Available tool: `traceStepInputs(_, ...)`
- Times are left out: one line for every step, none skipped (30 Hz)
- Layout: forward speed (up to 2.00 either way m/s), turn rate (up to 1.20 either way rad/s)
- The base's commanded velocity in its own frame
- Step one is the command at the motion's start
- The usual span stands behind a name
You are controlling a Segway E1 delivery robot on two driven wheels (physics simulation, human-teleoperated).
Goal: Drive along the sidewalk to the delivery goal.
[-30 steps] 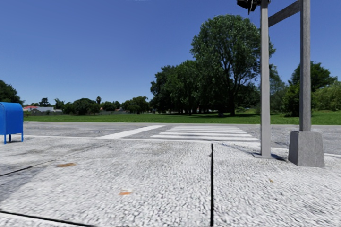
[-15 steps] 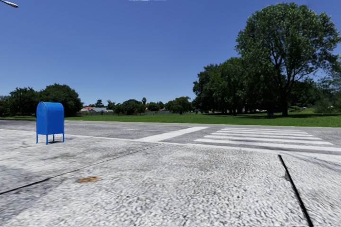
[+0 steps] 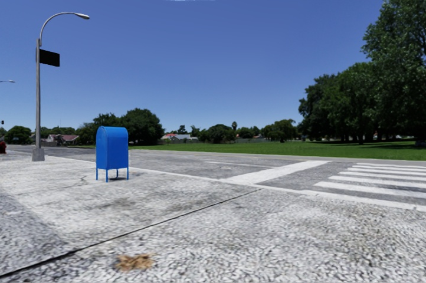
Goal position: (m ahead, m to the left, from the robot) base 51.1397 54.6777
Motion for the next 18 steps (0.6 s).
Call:
traceStepInputs(1.63, 0.61)
traceStepInputs(1.6, 0.61)
traceStepInputs(1.59, 0.61)
traceStepInputs(1.59, 0.61)
traceStepInputs(1.59, 0.61)
traceStepInputs(1.59, 0.61)
traceStepInputs(1.59, 0.61)
traceStepInputs(1.59, 0.61)
traceStepInputs(1.59, 0.61)
traceStepInputs(1.59, 0.61)
traceStepInputs(1.59, 0.61)
traceStepInputs(1.59, 0.61)
traceStepInputs(1.59, 0.61)
traceStepInputs(1.59, 0.61)
traceStepInputs(1.59, 0.61)
traceStepInputs(1.59, 0.61)
traceStepInputs(1.59, 0.61)
traceStepInputs(1.59, 0.61)
